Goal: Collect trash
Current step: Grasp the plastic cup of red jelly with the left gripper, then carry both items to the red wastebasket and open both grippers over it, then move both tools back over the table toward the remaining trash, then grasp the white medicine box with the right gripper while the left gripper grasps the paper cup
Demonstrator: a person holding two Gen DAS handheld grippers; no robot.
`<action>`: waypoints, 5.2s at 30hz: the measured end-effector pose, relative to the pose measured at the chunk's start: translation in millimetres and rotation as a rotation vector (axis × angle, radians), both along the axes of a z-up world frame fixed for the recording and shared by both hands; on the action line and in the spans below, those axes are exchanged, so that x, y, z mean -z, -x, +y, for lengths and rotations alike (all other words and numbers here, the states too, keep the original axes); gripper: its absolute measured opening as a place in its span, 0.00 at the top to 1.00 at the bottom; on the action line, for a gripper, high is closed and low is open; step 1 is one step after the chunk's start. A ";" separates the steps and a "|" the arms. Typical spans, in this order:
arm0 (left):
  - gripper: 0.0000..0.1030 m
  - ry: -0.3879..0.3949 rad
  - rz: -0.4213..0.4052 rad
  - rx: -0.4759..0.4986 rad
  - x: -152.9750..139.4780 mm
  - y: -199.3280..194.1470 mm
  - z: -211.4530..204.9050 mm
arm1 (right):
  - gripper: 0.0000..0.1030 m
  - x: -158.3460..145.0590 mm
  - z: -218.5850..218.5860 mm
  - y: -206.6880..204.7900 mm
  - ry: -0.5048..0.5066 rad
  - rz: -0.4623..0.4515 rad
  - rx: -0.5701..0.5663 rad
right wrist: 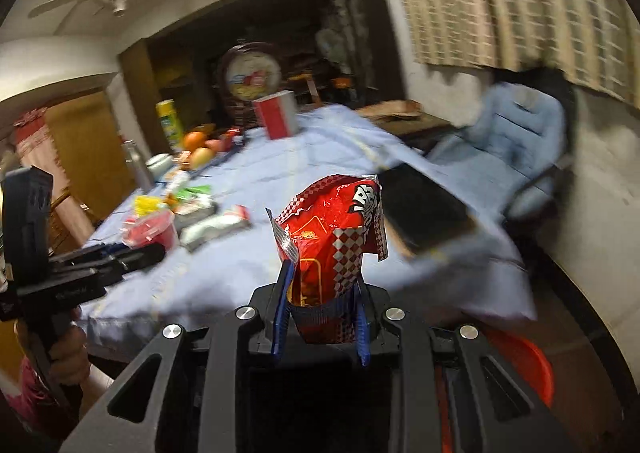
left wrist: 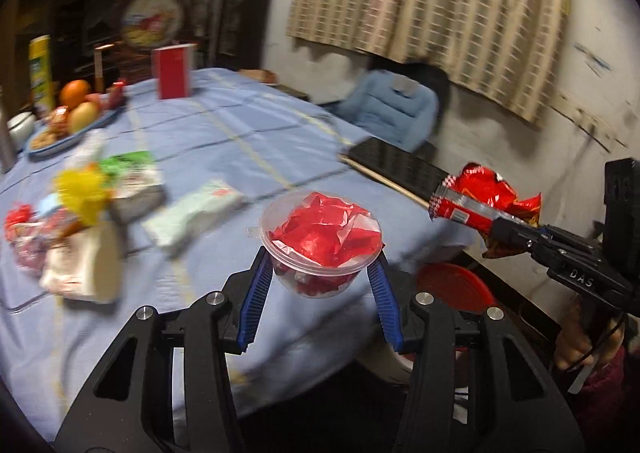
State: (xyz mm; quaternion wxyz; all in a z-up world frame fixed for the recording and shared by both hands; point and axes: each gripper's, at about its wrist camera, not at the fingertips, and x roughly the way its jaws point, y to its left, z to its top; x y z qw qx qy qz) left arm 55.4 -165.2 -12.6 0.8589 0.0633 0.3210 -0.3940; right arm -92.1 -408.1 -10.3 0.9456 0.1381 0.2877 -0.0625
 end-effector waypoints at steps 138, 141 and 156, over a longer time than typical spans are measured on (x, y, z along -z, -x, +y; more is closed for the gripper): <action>0.07 0.083 0.238 -0.465 55.2 -115.5 152.7 | 0.48 51.7 130.8 -284.1 0.162 0.368 -0.183; 0.07 0.092 0.245 -0.457 55.5 -116.4 155.5 | 0.48 47.6 128.6 -273.0 0.136 0.320 -0.193; 0.07 -0.009 0.214 -0.486 45.8 -127.9 154.6 | 0.47 53.2 123.1 -231.1 0.091 0.242 -0.240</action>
